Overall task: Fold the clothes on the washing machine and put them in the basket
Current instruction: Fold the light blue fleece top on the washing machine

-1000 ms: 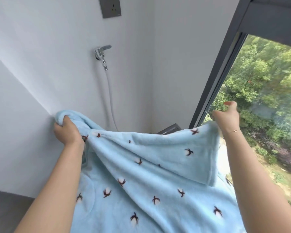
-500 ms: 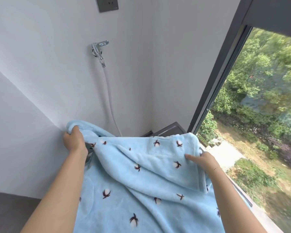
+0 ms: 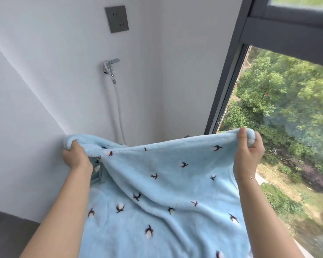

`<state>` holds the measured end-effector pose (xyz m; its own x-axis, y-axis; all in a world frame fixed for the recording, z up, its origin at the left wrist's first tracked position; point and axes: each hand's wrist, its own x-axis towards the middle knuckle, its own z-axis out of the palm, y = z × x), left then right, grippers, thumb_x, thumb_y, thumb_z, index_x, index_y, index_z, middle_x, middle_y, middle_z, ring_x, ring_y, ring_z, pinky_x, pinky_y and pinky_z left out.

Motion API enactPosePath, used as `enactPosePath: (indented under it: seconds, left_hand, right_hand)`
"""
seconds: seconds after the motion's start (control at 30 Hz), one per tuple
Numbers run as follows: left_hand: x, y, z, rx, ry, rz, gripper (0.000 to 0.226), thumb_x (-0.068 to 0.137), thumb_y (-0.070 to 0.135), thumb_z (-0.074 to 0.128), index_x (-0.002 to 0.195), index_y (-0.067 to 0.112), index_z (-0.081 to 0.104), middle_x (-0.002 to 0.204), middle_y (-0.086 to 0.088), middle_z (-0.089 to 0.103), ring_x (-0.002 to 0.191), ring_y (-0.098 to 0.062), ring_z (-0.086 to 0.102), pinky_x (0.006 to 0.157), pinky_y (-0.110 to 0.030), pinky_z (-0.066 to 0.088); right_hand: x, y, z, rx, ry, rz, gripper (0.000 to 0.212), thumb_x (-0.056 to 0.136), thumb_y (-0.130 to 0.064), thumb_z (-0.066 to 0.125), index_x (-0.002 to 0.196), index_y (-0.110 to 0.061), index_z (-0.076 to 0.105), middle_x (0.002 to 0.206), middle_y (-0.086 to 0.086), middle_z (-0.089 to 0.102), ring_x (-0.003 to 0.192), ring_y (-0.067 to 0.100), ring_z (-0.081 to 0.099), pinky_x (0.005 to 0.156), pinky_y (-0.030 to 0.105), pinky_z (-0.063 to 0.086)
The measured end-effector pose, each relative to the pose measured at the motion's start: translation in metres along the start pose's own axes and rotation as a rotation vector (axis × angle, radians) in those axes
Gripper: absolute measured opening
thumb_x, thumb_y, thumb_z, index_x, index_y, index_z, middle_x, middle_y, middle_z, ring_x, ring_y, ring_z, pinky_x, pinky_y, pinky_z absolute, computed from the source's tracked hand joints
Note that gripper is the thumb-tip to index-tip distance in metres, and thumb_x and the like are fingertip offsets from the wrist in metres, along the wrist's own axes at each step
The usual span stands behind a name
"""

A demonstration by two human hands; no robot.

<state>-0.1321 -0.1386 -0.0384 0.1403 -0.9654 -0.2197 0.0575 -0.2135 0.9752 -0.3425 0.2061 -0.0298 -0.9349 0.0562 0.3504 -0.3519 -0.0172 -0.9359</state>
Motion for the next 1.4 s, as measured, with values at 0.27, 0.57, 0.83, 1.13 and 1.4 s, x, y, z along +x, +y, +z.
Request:
enactPosePath:
  seconds: [0.27, 0.57, 0.83, 1.13, 1.4]
  left_hand:
    - [-0.013, 0.014, -0.026, -0.104, -0.001, -0.002, 0.041, 0.085, 0.021, 0.047, 0.122, 0.007, 0.059, 0.111, -0.003, 0.064, 0.096, -0.017, 0.064, 0.087, -0.028, 0.053]
    - [-0.015, 0.023, -0.015, -0.179, -0.036, -0.042, 0.039, 0.086, 0.013, 0.047, 0.122, 0.004, 0.059, 0.111, -0.005, 0.064, 0.088, -0.017, 0.063, 0.072, -0.025, 0.054]
    - [0.003, 0.02, 0.031, -0.367, -0.102, -0.084, 0.023, 0.086, 0.003, 0.046, 0.098, 0.008, 0.065, 0.088, 0.0, 0.064, 0.069, -0.008, 0.064, 0.06, -0.019, 0.054]
    - [0.018, -0.072, 0.055, 0.756, -0.764, 0.27, 0.068, 0.097, 0.025, 0.053, 0.153, 0.013, 0.018, 0.16, -0.006, 0.016, 0.148, -0.021, 0.014, 0.118, -0.04, 0.018]
    - [-0.044, -0.19, 0.009, 1.382, -0.963, 0.677, 0.076, 0.093, 0.065, -0.003, 0.151, 0.026, 0.027, 0.159, 0.0, 0.021, 0.146, -0.013, 0.005, 0.115, -0.051, 0.011]
  right_hand:
    - [-0.041, -0.065, -0.03, -0.056, 0.175, -0.452, 0.036, 0.099, -0.029, 0.054, 0.069, -0.028, 0.035, 0.058, -0.022, 0.038, 0.049, -0.002, 0.027, 0.047, 0.015, 0.022]
    - [-0.018, -0.069, -0.019, -0.14, 0.132, -0.259, 0.047, 0.095, -0.033, 0.061, 0.06, -0.014, 0.037, 0.055, -0.008, 0.026, 0.052, 0.004, 0.022, 0.051, 0.021, 0.019]
    - [0.063, -0.02, 0.037, -0.198, -0.043, -0.017, 0.036, 0.099, -0.037, 0.052, 0.068, -0.022, 0.043, 0.063, -0.01, 0.039, 0.054, -0.002, 0.033, 0.056, 0.022, 0.027]
    - [0.066, 0.092, 0.101, -1.039, -0.604, 0.204, 0.06, 0.097, -0.022, 0.048, 0.152, -0.011, 0.028, 0.161, 0.014, 0.015, 0.148, 0.031, 0.014, 0.119, 0.043, 0.018]
    - [-0.082, 0.152, 0.104, -1.025, -1.005, -0.11, 0.059, 0.098, -0.046, 0.014, 0.156, -0.032, 0.008, 0.163, -0.007, -0.002, 0.149, 0.01, -0.01, 0.12, 0.031, -0.01]
